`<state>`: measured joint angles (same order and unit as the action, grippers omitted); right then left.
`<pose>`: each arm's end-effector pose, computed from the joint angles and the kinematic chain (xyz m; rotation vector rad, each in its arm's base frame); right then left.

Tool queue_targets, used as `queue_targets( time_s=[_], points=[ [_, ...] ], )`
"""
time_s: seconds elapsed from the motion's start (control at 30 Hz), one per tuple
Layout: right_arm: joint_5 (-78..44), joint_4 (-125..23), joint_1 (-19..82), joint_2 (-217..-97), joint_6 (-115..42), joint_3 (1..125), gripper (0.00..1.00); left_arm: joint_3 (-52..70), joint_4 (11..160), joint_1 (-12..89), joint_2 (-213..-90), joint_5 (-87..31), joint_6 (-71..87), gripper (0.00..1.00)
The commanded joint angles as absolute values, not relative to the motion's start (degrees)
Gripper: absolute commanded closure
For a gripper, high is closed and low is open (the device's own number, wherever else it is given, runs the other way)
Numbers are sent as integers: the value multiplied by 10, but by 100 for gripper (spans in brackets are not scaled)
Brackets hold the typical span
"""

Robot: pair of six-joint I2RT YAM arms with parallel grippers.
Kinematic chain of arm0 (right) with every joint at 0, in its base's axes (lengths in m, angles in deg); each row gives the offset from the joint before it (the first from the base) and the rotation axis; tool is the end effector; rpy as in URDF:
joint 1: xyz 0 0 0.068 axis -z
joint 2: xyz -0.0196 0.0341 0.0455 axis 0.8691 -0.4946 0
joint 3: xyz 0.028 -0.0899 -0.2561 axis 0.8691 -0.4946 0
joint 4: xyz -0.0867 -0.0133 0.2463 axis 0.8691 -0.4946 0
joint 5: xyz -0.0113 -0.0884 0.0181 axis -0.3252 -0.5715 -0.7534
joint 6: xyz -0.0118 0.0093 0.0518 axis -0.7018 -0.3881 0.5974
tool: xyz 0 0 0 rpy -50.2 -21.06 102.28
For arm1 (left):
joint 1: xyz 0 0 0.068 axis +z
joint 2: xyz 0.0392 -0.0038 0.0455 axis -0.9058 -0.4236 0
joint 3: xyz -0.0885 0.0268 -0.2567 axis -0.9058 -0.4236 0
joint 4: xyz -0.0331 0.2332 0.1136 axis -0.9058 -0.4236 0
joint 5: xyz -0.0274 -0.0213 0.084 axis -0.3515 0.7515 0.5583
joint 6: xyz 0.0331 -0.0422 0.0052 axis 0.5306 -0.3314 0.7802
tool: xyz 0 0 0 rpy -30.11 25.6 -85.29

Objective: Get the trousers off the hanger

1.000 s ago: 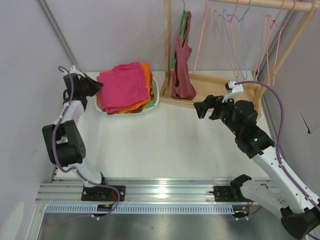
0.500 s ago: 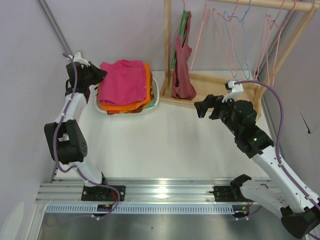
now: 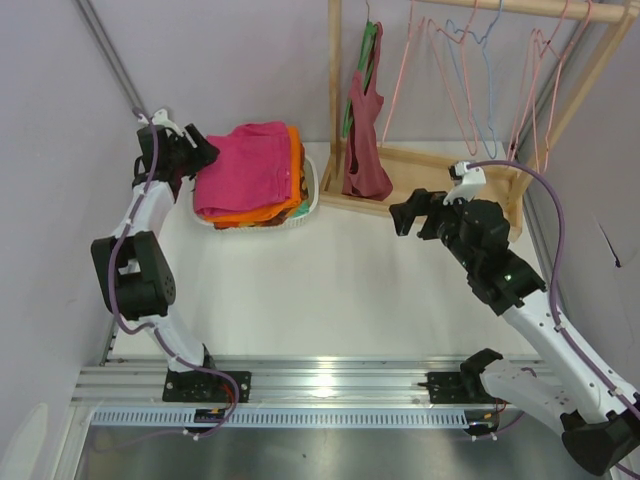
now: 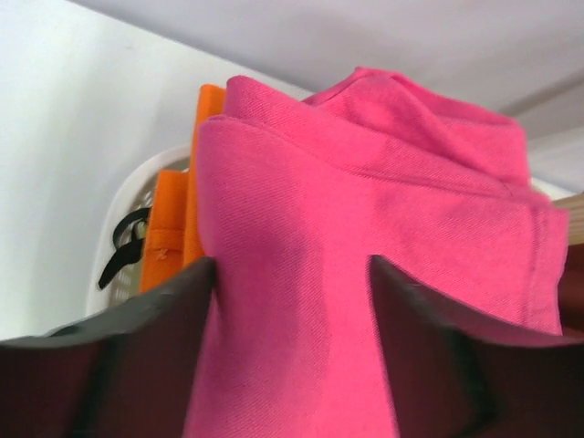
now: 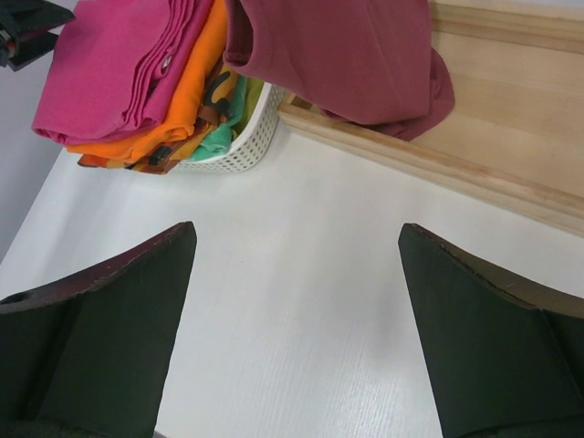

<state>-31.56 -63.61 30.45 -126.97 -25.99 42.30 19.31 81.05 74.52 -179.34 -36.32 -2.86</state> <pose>0.1773 0.0970 0.3782 -0.1035 1.7569 0.5011 0.4247 0.0615 0.2990 -0.3605 1.9450 -0.4275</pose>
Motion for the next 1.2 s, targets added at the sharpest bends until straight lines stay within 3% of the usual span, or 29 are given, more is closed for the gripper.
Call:
queue_targets(
  time_s=[0.0, 0.07, 0.23, 0.37, 0.93, 1.17],
  points=[
    [-319, -641, 301, -1285, -242, 446, 1, 229, 765, 741, -1749, -329, 8, 22],
    [-317, -644, 301, -1290, -242, 448, 1, 243, 741, 742, -1732, -303, 23, 15],
    [-328, -631, 302, -1279, -243, 441, 1, 248, 687, 749, -1681, -296, 34, 11],
    [-335, -636, 305, -1268, -258, 448, 0, 237, 653, 750, -1620, -287, 36, 1],
    [-395, -663, 304, -1126, -273, 378, 0, -26, 544, 757, -1192, -356, 34, 1],
    [-408, -648, 303, -979, -234, 268, 1, -100, 541, 718, -1077, -364, 1, 0]
  ],
)
